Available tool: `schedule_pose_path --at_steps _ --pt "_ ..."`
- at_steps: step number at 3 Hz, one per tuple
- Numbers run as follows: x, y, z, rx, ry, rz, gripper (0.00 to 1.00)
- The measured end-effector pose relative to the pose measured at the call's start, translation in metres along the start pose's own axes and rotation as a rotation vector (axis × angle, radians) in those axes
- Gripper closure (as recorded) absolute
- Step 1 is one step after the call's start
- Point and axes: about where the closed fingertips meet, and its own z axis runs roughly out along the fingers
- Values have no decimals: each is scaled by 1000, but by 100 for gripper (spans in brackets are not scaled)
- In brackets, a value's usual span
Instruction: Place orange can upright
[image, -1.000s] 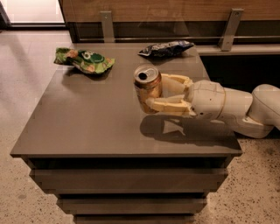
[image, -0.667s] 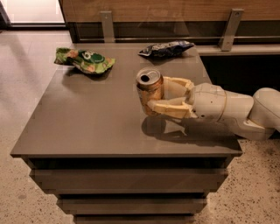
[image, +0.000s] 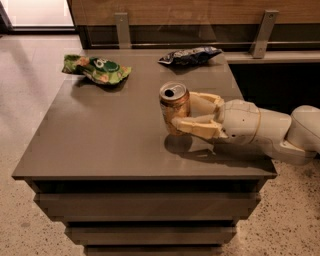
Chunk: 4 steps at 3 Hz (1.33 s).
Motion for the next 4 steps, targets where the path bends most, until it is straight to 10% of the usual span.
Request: schedule_pose_path --at_steps 4 --pt "13 -5 -11 33 33 42 100"
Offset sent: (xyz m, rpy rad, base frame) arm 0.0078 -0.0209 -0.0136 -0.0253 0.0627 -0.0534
